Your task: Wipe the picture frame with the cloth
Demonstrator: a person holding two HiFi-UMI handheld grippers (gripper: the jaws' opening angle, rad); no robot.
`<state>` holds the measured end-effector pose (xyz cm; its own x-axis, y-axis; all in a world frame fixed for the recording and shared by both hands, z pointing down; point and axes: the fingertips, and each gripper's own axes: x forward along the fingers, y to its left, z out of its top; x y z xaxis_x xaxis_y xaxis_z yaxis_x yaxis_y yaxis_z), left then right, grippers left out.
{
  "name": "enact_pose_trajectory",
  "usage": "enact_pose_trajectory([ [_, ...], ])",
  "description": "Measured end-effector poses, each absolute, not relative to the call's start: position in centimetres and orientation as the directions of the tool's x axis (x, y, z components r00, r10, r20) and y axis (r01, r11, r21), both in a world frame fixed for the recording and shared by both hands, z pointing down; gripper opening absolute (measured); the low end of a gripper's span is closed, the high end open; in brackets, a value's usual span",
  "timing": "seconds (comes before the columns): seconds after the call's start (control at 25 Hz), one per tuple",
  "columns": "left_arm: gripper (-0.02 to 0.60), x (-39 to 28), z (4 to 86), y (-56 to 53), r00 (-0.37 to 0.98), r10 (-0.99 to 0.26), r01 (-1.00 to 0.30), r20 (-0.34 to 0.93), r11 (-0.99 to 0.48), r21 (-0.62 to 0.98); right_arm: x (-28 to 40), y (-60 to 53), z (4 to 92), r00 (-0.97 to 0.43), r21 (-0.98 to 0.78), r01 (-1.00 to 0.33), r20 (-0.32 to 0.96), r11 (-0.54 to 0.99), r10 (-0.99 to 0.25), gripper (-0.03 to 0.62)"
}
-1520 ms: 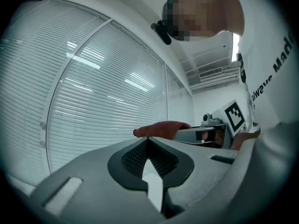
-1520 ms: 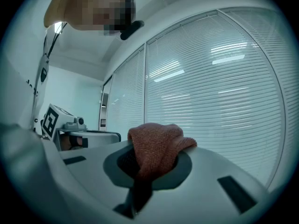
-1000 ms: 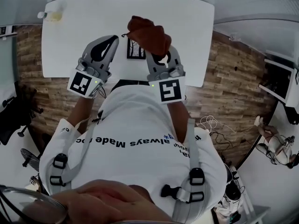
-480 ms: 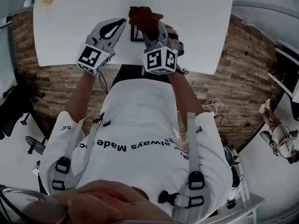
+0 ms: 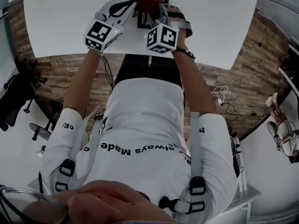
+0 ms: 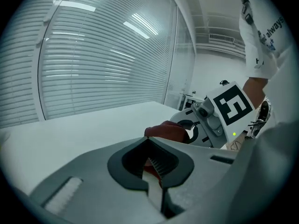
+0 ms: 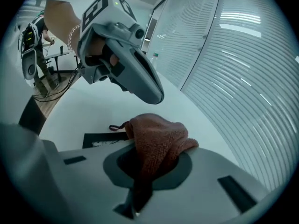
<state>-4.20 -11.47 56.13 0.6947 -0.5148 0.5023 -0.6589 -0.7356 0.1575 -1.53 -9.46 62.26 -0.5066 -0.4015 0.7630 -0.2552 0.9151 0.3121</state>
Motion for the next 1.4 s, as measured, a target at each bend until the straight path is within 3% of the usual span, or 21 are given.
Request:
enact_pose_trajectory([
  [1.4, 0.003, -3.0, 63.5, -13.2, 0.66, -0.342, -0.573, 0.669, -0.805, 0.153, -0.8, -1.3, 64.1, -0.475, 0.167, -0.083, 0.86, 0.982, -0.187, 0.02],
])
